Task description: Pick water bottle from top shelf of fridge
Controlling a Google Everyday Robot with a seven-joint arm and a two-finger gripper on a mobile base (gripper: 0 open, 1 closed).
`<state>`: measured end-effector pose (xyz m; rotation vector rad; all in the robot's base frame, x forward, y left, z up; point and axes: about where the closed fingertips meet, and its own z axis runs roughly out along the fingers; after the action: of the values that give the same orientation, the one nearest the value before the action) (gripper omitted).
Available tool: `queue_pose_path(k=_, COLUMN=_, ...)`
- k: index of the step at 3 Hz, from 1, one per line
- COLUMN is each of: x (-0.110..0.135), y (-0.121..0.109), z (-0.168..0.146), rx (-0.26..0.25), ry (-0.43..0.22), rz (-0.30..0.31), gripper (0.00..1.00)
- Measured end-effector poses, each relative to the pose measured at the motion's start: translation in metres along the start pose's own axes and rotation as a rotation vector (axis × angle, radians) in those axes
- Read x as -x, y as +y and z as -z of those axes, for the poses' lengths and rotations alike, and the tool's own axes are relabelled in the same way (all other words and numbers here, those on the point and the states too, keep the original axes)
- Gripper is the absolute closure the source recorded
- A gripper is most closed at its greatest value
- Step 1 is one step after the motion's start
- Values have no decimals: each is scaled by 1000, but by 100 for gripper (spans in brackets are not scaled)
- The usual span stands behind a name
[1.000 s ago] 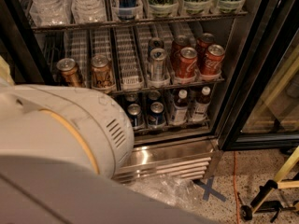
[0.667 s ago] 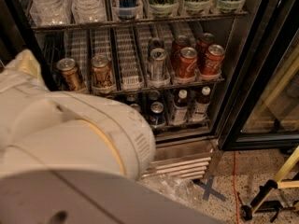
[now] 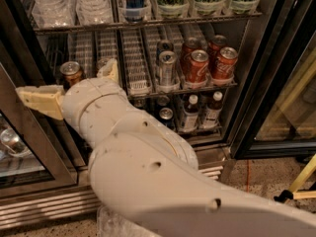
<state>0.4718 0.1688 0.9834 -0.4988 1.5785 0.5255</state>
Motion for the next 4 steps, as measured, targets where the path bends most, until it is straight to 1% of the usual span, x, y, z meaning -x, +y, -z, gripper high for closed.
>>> queue_pose_path(k=1, x=1, y=-33, z=-23, rx=-75, ry=-27, rz=-62, gripper=0)
queue_pose_path(k=2, x=20, y=-39, z=-56, rx=-134, ry=-64, rz=-97, gripper=0)
queue_pose_path(k=3, x=46, y=-36, z=-79, rx=-205, ry=-80, rz=-114, gripper=0)
queue_pose_path(k=4, x=46, y=-34, z=-79, rx=-224, ry=-60, rz=-74, gripper=0)
